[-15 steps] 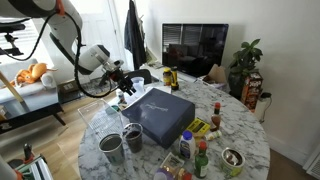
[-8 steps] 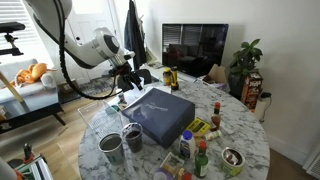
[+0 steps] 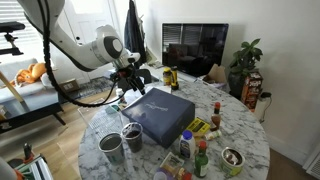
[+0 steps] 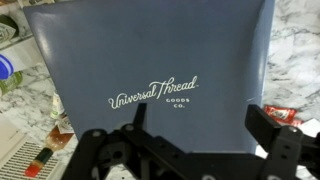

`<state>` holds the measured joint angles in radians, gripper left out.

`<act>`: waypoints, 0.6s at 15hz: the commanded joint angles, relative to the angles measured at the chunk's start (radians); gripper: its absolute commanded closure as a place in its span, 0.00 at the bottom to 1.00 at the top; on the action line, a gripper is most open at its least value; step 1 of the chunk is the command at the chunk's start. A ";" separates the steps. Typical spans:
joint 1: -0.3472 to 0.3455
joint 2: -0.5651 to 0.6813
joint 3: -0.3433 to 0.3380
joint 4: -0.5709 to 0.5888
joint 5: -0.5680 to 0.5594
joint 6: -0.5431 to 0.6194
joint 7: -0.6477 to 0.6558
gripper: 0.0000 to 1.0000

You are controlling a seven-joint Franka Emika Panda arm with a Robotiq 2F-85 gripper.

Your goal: Remove the lid from the box, remove the black purse, put it on the table and then put the transparent storage box in the box

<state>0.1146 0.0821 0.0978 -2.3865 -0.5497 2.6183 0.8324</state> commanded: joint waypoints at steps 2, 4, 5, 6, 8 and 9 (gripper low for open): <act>-0.133 0.036 -0.024 -0.024 0.309 0.041 -0.232 0.00; -0.278 0.035 0.050 -0.050 0.466 0.034 -0.391 0.00; -0.353 0.040 0.095 -0.051 0.546 0.019 -0.472 0.00; -0.431 0.045 0.149 -0.049 0.627 0.008 -0.556 0.00; -0.585 0.048 0.265 -0.035 0.788 -0.031 -0.725 0.00; -0.648 0.052 0.307 -0.026 0.869 -0.053 -0.808 0.00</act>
<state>-0.3518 0.1346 0.2586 -2.4193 0.1229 2.6195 0.2213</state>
